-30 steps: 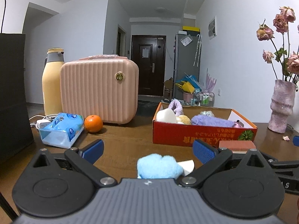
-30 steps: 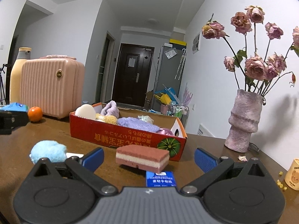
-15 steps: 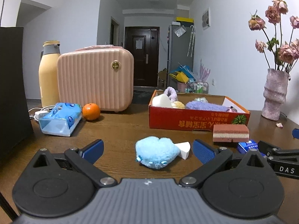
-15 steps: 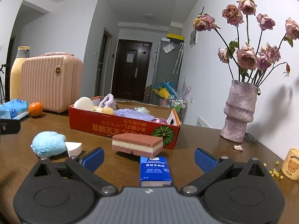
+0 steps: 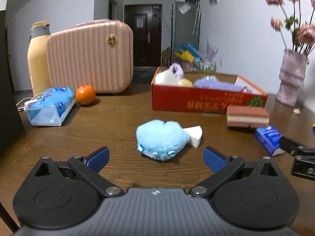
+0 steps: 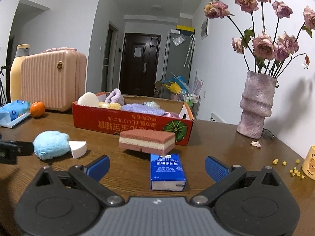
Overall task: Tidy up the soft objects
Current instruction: 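Lower the left gripper onto the light-blue plush toy and close it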
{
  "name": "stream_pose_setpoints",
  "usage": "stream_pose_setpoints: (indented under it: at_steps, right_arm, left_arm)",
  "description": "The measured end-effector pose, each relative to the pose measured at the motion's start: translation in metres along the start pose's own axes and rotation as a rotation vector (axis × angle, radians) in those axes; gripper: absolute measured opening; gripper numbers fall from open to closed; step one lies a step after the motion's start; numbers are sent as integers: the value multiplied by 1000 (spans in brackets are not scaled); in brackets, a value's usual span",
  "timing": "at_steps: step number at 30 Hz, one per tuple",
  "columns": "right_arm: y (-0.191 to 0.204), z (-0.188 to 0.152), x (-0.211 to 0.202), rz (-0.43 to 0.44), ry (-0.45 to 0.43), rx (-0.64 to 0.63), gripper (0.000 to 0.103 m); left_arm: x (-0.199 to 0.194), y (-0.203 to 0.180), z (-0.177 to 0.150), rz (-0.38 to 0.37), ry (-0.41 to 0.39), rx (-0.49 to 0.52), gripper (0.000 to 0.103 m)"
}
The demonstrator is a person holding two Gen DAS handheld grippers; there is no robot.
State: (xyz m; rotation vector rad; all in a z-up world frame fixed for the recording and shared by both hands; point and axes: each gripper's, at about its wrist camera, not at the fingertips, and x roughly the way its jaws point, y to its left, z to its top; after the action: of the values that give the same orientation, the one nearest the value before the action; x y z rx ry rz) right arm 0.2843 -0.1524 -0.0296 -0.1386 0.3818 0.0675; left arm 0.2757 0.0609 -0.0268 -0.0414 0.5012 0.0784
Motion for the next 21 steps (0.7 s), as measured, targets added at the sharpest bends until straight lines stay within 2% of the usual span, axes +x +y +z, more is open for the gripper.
stream_pose_setpoints:
  at_steps: [8, 21]
  right_arm:
    - [-2, -1, 7, -2, 30, 19, 103]
    - [-3, -3, 16, -4, 62, 29, 103]
  left_arm:
    - [49, 0, 7, 42, 69, 30, 103]
    - [112, 5, 20, -18, 193, 55, 103]
